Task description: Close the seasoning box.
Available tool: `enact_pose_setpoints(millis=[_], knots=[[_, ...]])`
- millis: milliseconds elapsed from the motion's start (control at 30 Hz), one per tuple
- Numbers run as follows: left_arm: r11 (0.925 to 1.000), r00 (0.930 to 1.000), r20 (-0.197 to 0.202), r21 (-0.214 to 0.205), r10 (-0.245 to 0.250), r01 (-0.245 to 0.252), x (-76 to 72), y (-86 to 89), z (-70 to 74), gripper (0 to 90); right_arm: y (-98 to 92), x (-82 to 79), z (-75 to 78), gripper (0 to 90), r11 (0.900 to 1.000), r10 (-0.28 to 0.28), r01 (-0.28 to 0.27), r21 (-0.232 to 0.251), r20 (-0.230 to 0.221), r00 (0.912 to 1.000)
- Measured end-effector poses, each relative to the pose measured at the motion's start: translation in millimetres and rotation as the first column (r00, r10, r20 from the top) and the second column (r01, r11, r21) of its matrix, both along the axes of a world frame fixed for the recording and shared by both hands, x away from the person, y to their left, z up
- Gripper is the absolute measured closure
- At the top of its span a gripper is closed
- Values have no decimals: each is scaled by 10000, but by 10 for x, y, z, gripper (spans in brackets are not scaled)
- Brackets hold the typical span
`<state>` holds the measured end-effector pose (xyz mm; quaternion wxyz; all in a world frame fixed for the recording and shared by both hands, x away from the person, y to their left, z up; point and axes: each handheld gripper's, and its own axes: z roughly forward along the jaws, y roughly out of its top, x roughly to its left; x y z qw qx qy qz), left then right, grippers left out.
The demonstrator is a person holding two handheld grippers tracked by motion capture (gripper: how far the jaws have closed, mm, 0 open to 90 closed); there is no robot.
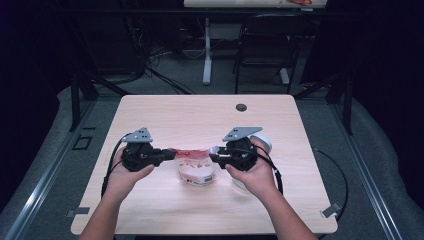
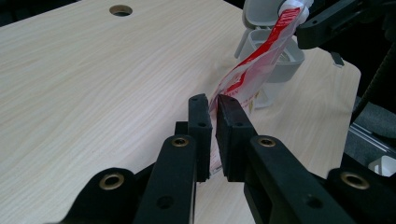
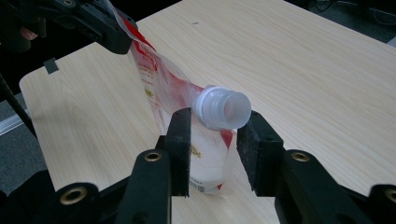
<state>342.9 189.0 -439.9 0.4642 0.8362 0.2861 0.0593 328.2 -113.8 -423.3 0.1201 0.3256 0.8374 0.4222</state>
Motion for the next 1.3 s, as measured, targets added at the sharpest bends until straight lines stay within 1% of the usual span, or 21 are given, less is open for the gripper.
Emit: enact_pose_setpoints(millis=[67, 167, 267, 467, 600, 667, 733, 800, 867, 933, 967, 1033, 1067, 1133, 1267, 1300], knots=[[10000, 10000, -19, -22, -25, 25, -6, -15, -2, 846, -15, -10, 3, 663, 10000, 16, -16, -28, 2, 10000], [9999, 9999, 32, -102, -126, 127, -4, -30, -14, 843, -31, -22, 5, 663, 9998, 17, -19, -203, -75, 10000], [9996, 9999, -4, -225, -156, 156, -1, -27, -26, 839, -48, -17, 4, 670, 9993, 141, -146, -347, -141, 9998], [9997, 9998, 54, -174, -178, 179, -9, -33, -23, 823, -57, 12, 39, 671, 9965, 454, -482, -677, -414, 9981], [9998, 9998, 76, -135, -159, 160, -12, -33, -21, 801, -49, 18, 79, 657, 9935, 602, -650, -934, -532, 9968], [9997, 9997, 97, -127, -214, 215, -14, -34, -17, 784, -38, 16, 96, 646, 9906, 671, -728, -1159, -525, 9964], [9997, 9997, 91, -130, -208, 209, -17, -37, -15, 774, -28, 14, 110, 632, 9885, 778, -848, -1253, -601, 9952], [9997, 9998, 85, -110, -205, 206, -17, -38, -10, 767, -21, 13, 133, 631, 9844, 839, -919, -1501, -588, 9947], [9997, 9997, 93, -124, -208, 209, -16, -40, -6, 756, -17, 12, 159, 628, 9820, 844, -924, -1646, -550, 9949], [9997, 9997, 95, -147, -203, 205, -20, -39, 0, 741, -18, 14, 185, 626, 9803, 897, -970, -1723, -497, 9947], [9996, 9997, 98, -172, -203, 205, -22, -39, 3, 735, -22, 15, 201, 625, 9791, 939, -1025, -1758, -565, 9940], [9995, 9997, 100, -229, -209, 211, -27, -34, 11, 713, -23, 14, 222, 620, 9785, 943, -1029, -1785, -560, 9940], [9995, 9997, 119, -240, -214, 216, -29, -32, 12, 709, -28, 16, 238, 612, 9763, 1010, -1101, -1864, -574, 9932], [9996, 9997, 117, -185, -216, 218, -36, -28, 14, 701, -30, 18, 261, 594, 9766, 1064, -1164, -1807, -645, 9922], [9997, 9996, 171, -145, -214, 216, -44, -19, 23, 688, -36, 27, 315, 593, 9738, 1130, -1248, -1901, -714, 9910], [9997, 9996, 206, -142, -207, 210, -47, -16, 28, 685, -37, 32, 328, 593, 9740, 1169, -1286, -1862, -725, 9905]])
